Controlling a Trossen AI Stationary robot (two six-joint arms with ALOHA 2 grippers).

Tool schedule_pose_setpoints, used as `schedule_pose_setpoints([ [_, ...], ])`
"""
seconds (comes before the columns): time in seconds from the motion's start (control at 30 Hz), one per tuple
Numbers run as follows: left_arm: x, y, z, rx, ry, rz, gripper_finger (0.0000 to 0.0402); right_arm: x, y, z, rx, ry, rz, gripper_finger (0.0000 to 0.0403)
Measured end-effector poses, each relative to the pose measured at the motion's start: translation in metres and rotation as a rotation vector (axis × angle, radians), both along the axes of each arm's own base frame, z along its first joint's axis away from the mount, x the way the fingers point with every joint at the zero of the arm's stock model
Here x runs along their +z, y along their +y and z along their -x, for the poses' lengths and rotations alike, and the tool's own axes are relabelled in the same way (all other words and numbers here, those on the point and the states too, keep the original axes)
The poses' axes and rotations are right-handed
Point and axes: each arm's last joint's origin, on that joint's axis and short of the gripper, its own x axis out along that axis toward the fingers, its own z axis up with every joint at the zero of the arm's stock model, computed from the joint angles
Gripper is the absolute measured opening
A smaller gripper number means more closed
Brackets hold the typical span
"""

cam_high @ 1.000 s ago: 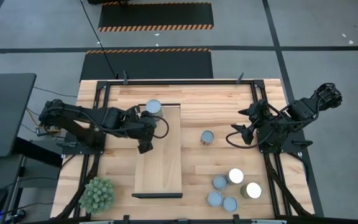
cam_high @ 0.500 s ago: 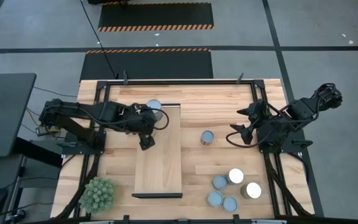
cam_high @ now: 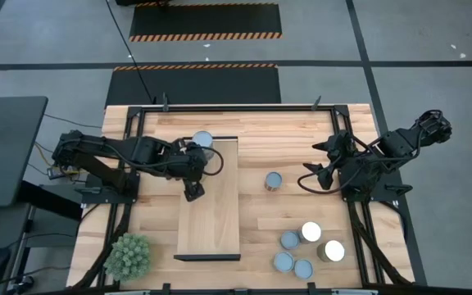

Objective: Pick and place cans onto a shelf
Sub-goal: Put the canned carrots on the shelf, then adjust the cans on the shelf

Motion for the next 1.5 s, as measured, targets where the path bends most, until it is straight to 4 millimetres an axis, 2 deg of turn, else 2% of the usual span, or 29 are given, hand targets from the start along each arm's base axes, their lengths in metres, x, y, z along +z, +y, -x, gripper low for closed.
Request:
schedule_pose_setpoints([
  [0.37,0.003,-0.002,-0.002,-0.009,-0.038,0.021,0.0076,0.0,0.0,0.0,0.001,0.001,0.004,0.0348],
  [0.63,0.025,0.002,-0.002,-0.078,-0.09,-0.01,0.0093,0.0,0.0,0.0,0.0,0.0,0.005,0.0348],
  [0.77,0.03,0.015,-0.003,-0.05,-0.101,-0.037,0.0093,0.0,-0.002,-0.001,-0.01,0.001,0.009,0.0348],
  [0.9,0.024,0.034,-0.012,-0.005,-0.076,-0.042,0.0096,0.0,-0.005,-0.002,-0.024,0.004,0.016,0.0348],
  [1.13,0.023,0.058,-0.012,-0.08,-0.03,-0.058,0.0127,0.0,-0.005,-0.003,-0.016,0.009,0.003,0.0348],
  [1.3,0.021,0.074,-0.01,-0.168,0.002,-0.008,0.0154,0.001,-0.005,-0.004,-0.017,0.001,0.0,0.0348],
  [1.5,0.018,0.086,-0.009,-0.261,0.032,-0.001,0.0163,0.001,-0.005,-0.004,-0.017,-0.005,-0.003,0.0348],
])
